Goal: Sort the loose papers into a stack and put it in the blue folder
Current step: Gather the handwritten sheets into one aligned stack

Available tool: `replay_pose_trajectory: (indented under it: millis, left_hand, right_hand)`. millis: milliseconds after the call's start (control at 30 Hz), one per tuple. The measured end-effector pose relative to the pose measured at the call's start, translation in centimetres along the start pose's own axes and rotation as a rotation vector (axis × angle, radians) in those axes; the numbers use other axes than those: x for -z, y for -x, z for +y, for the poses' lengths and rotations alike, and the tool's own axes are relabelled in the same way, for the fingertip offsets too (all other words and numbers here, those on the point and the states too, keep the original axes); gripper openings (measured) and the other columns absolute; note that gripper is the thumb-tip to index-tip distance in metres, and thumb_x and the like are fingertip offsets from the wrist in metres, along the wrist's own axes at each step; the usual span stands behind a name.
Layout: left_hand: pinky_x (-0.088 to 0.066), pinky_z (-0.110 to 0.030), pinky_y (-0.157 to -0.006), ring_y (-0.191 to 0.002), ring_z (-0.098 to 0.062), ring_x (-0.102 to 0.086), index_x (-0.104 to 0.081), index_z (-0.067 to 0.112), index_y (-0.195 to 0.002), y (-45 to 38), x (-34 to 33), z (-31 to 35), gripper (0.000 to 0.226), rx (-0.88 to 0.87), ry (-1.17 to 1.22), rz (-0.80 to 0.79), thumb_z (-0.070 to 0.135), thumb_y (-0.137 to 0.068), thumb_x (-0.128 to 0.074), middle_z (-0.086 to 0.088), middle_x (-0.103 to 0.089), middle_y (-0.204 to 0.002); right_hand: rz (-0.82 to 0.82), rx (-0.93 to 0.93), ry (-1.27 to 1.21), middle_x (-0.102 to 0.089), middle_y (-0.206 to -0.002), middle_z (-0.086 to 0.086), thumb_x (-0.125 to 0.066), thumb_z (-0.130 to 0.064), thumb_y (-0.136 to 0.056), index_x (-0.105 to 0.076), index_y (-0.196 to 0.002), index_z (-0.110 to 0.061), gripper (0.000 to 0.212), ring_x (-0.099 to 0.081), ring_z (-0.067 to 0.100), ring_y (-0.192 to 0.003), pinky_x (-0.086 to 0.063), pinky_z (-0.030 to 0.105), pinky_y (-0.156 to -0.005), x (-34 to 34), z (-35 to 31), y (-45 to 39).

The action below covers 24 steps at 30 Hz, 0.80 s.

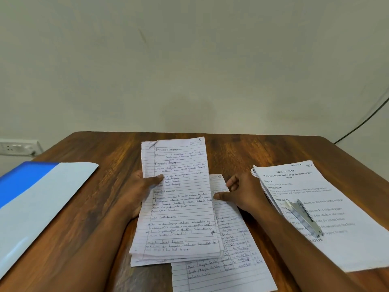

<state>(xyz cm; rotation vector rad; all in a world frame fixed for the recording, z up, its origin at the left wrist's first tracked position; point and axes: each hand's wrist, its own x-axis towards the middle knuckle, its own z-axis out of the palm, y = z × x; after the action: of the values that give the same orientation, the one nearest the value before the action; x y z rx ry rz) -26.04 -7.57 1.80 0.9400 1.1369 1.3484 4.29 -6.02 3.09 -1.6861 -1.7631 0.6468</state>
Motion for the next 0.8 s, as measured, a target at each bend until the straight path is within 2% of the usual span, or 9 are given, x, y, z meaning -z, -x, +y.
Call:
replay_pose_trajectory:
  millis: [100, 233, 333, 433, 533, 633, 800]
  left_hand:
    - [-0.065, -0.045, -0.079, -0.104, -0.037, -0.076, -0.066, 0.002, -0.125, 0.07, -0.03, 0.05, 0.029, -0.004, 0.003, 0.001, -0.002, -0.097, -0.065, -0.018, -0.077, -0.117]
    - [-0.066, -0.041, -0.074, -0.101, -0.035, -0.077, -0.067, 0.003, -0.123, 0.24, -0.21, 0.17, 0.027, -0.006, 0.016, -0.010, -0.004, -0.098, -0.063, -0.017, -0.078, -0.115]
    - [-0.066, -0.039, -0.072, -0.101, -0.034, -0.078, -0.067, 0.002, -0.124, 0.25, -0.35, 0.21, 0.027, -0.011, 0.025, -0.012, -0.004, -0.098, -0.062, -0.017, -0.078, -0.116]
    - [-0.065, -0.038, -0.073, -0.103, -0.034, -0.077, -0.067, 0.003, -0.124, 0.32, -0.35, 0.21, 0.028, -0.014, 0.036, -0.021, -0.004, -0.098, -0.062, -0.016, -0.078, -0.117]
    - [-0.066, -0.041, -0.078, -0.106, -0.036, -0.076, -0.067, 0.003, -0.124, 0.28, -0.24, 0.11, 0.028, -0.014, 0.031, -0.018, -0.004, -0.097, -0.063, -0.016, -0.077, -0.118]
    - [-0.066, -0.042, -0.079, -0.106, -0.036, -0.076, -0.067, 0.003, -0.123, 0.29, -0.22, 0.07, 0.027, -0.013, 0.025, -0.012, -0.004, -0.097, -0.064, -0.016, -0.077, -0.118]
    - [-0.066, -0.040, -0.075, -0.102, -0.034, -0.077, -0.068, 0.004, -0.121, 0.51, -0.32, 0.25, 0.026, -0.017, 0.035, -0.028, -0.005, -0.097, -0.062, -0.016, -0.078, -0.116]
  right_hand:
    - [0.010, -0.005, 0.026, -0.068, -0.091, -0.008, -0.100, -0.045, -0.061, -0.064, -0.100, -0.023, 0.057, -0.066, 0.010, -0.085, -0.053, 0.029, -0.070, 0.00, -0.22, -0.06]
    - [-0.001, -0.035, -0.007, -0.071, -0.087, -0.005, -0.100, -0.041, -0.062, -0.067, -0.089, -0.024, 0.047, -0.069, 0.013, -0.083, -0.060, 0.035, -0.074, -0.25, -0.09, -0.26]
    - [-0.006, -0.044, -0.009, -0.073, -0.081, -0.006, -0.099, -0.038, -0.065, -0.070, -0.080, -0.019, 0.038, -0.071, 0.012, -0.076, -0.060, 0.035, -0.069, -0.33, 0.00, -0.30]
    - [-0.010, -0.041, -0.003, -0.075, -0.075, -0.005, -0.099, -0.037, -0.067, -0.070, -0.074, -0.014, 0.038, -0.074, 0.014, -0.072, -0.064, 0.042, -0.071, -0.23, 0.00, -0.26]
    - [0.004, -0.014, -0.007, -0.074, -0.068, 0.001, -0.097, -0.040, -0.068, -0.064, -0.067, -0.013, 0.043, -0.074, 0.023, -0.069, -0.061, 0.046, -0.070, -0.21, 0.08, -0.07]
    - [0.032, 0.037, -0.016, -0.072, -0.065, 0.001, -0.096, -0.043, -0.069, -0.063, -0.066, -0.014, 0.044, -0.073, 0.024, -0.066, -0.060, 0.047, -0.067, -0.42, 0.35, 0.12]
    - [0.089, 0.061, -0.167, -0.069, -0.063, -0.002, -0.092, -0.034, -0.078, -0.069, -0.069, -0.022, 0.027, -0.068, 0.022, -0.062, -0.059, 0.047, -0.069, -0.83, 0.74, 0.26]
